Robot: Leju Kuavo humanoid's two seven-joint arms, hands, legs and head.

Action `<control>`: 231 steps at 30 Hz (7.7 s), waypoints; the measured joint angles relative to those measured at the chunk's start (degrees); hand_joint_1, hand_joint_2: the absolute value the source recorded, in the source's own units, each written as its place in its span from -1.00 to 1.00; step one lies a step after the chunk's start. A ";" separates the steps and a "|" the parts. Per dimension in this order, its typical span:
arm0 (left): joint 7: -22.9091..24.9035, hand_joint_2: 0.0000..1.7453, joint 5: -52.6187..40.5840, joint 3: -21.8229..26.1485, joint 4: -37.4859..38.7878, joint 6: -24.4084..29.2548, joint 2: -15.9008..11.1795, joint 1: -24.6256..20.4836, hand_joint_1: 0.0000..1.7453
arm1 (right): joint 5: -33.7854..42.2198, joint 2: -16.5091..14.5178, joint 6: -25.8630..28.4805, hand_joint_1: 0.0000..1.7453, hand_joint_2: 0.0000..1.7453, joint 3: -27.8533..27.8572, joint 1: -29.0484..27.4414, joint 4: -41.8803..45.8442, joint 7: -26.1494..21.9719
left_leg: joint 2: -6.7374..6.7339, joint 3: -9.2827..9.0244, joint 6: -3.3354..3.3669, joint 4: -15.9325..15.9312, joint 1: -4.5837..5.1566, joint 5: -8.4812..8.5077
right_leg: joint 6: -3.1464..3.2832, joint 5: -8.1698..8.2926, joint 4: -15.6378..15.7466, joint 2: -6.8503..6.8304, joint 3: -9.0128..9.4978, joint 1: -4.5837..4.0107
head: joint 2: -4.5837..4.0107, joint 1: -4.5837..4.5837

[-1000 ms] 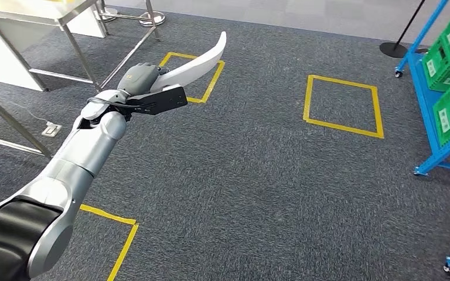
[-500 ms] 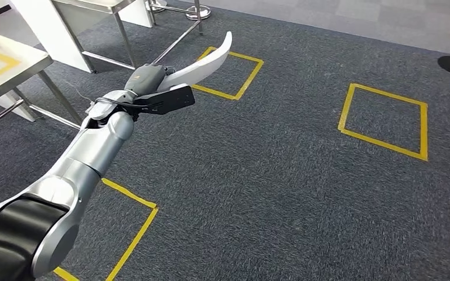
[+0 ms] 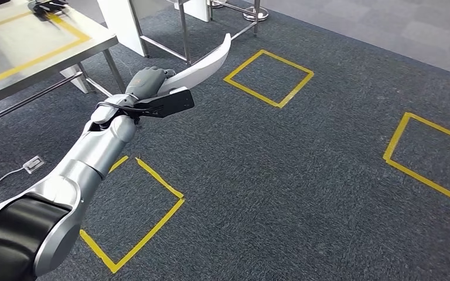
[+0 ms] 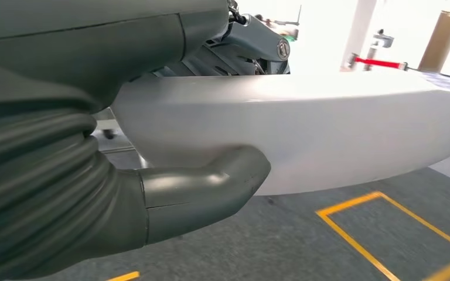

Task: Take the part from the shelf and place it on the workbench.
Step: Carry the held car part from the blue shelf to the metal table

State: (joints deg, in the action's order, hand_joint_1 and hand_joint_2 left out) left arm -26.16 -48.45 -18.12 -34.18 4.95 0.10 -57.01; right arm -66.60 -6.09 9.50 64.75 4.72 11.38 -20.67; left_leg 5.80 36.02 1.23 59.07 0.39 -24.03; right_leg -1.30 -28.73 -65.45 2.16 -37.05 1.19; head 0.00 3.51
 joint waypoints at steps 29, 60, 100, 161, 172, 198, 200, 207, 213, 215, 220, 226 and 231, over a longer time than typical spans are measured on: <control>2.22 1.00 -0.63 -0.07 2.05 0.91 0.22 -0.73 0.80 | -0.10 0.01 0.11 -1.00 1.00 0.10 -0.14 0.01 -0.37 | -1.61 0.13 0.18 -0.21 -0.49 0.15 | -0.21 -3.01 -6.20 -1.86 -2.67 -0.11 | 0.00 -0.18; 3.25 1.00 -1.37 -0.35 3.02 -0.48 1.11 -2.19 0.80 | 1.21 -0.31 1.31 -1.00 1.00 1.14 0.12 0.00 -0.27 | -4.80 -0.90 0.22 -0.37 -0.52 -0.82 | -0.56 -0.97 -4.58 -2.38 -3.05 -0.15 | 0.00 -0.20; 3.87 1.00 -1.37 -0.75 2.74 -1.96 1.81 -3.87 0.80 | 1.26 -0.56 1.17 -1.00 1.00 1.15 0.33 0.00 -0.18 | -4.52 -2.10 0.46 -2.41 -0.74 -0.33 | -0.67 -1.88 -2.83 -1.96 -2.61 -0.04 | 0.00 -0.63; 5.09 1.00 -2.55 -1.09 1.06 -4.28 -0.73 -5.20 0.80 | 0.76 -0.89 0.82 -1.00 1.00 1.15 0.13 -0.06 -0.75 | -5.24 -0.50 0.53 -1.47 -0.51 0.48 | -0.36 -2.82 -4.42 -1.98 0.82 -0.22 | 0.00 -0.97; 5.09 1.00 -2.70 -1.10 1.51 -4.93 -0.96 -5.77 0.80 | 1.09 -0.85 0.96 -1.00 1.00 1.16 -0.11 -0.06 -0.52 | -4.60 -6.12 -1.16 -1.03 0.23 -4.94 | 2.30 6.66 8.23 -1.95 -0.71 -1.26 | 0.00 -1.08; 3.85 1.00 -2.37 -1.07 3.37 -5.66 -4.23 -8.36 0.80 | 0.76 -0.81 0.95 -1.00 1.00 1.17 -0.50 -0.04 -1.02 | -5.02 -6.54 0.09 -1.54 -0.18 -4.66 | 0.64 2.73 2.38 -1.99 -3.30 -1.04 | 0.00 -1.28; 3.85 1.00 -2.37 -1.07 3.46 -5.86 -4.19 -8.40 0.80 | 0.77 -0.80 0.96 -1.00 1.00 1.17 -0.53 -0.04 -0.92 | -4.95 -7.51 -0.47 -1.72 0.01 -6.10 | 1.28 6.74 7.14 -2.06 -1.88 -1.26 | 0.00 -1.35; 3.86 1.00 -2.38 -1.09 3.59 -6.15 -4.00 -9.03 0.80 | 1.06 -0.88 1.18 -1.00 1.00 1.18 -0.27 -0.04 -0.60 | -5.31 -2.81 -2.46 9.38 -0.09 -9.48 | 3.66 4.78 8.27 -1.79 2.20 -0.96 | 0.00 -1.08; 4.13 1.00 -2.51 -1.10 4.18 -6.15 -3.91 -8.62 0.80 | 1.37 -0.95 1.23 -1.00 1.00 1.20 -0.50 -0.05 -0.60 | -5.46 1.69 -1.51 4.44 0.07 -3.50 | 3.35 1.07 8.04 -1.30 6.51 -1.22 | 0.00 -0.95; 4.18 1.00 -2.57 -1.11 4.35 -6.14 -3.89 -8.67 0.80 | 1.42 -1.04 1.24 -1.00 1.00 1.22 -0.43 -0.06 -0.55 | -5.53 0.49 -0.93 -0.78 0.49 0.53 | 2.88 -0.14 8.10 -1.21 7.52 -1.31 | 0.00 -0.95; 4.25 1.00 -2.70 -1.11 4.27 -6.11 -3.52 -9.23 0.80 | 1.44 -1.03 1.32 -1.00 1.00 1.24 -0.27 -0.05 -0.56 | -5.33 -2.13 0.56 -2.15 0.34 -0.14 | 1.32 -1.30 4.36 -1.36 6.97 -1.25 | 0.00 -1.07; 4.44 1.00 -2.74 -1.11 4.41 -6.08 -3.20 -9.21 0.80 | 1.42 -0.98 1.32 -1.00 1.00 1.30 -0.27 -0.06 -0.56 | -5.00 -5.67 0.71 -2.11 0.14 -3.51 | 0.18 -3.56 -6.77 -1.85 -5.18 -0.80 | -0.01 -1.30; 4.59 1.00 -2.70 -1.11 4.53 -6.10 -3.37 -9.10 0.80 | 1.38 -0.86 1.26 -1.00 1.00 1.52 -0.68 -0.06 -0.53 | -4.88 -9.22 -0.54 -1.86 0.22 -7.24 | 1.34 8.20 7.58 -2.08 -2.87 -1.02 | 0.00 -1.50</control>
State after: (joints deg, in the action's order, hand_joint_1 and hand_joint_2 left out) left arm -21.57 -51.15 -19.23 -29.65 -1.15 -3.26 -66.10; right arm -65.22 -6.95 10.75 66.27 4.03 11.32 -21.20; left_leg 0.92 26.80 0.69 57.21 0.61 -31.27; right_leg 0.04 -20.53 -57.87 0.08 -39.93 0.18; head 0.00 2.02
